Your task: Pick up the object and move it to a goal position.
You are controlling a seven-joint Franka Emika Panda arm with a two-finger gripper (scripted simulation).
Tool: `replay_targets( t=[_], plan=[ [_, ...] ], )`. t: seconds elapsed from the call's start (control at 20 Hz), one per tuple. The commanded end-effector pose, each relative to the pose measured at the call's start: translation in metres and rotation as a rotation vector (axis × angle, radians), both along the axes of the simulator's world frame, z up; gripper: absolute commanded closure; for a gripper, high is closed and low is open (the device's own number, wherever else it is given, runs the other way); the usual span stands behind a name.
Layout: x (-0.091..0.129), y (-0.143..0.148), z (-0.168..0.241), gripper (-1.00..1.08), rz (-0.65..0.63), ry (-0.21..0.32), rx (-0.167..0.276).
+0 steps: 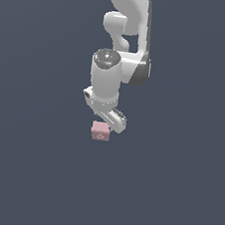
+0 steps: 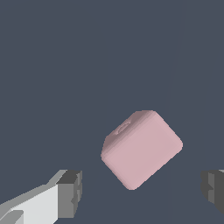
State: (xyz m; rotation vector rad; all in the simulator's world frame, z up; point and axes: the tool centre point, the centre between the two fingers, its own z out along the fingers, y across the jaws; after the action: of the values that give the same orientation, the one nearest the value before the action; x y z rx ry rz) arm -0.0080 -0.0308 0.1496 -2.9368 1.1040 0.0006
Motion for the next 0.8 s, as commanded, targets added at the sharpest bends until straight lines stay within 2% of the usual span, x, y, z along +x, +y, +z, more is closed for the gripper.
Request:
replay_targets(
  t=[0.0, 0.75],
  plan=[
    [-0.001, -0.001, -0.003, -0.92, -0.073, 0.001, 0.001],
    [-0.006, -0.006, -0.022, -0.92, -0.504, 0.004, 0.001]
  ],
)
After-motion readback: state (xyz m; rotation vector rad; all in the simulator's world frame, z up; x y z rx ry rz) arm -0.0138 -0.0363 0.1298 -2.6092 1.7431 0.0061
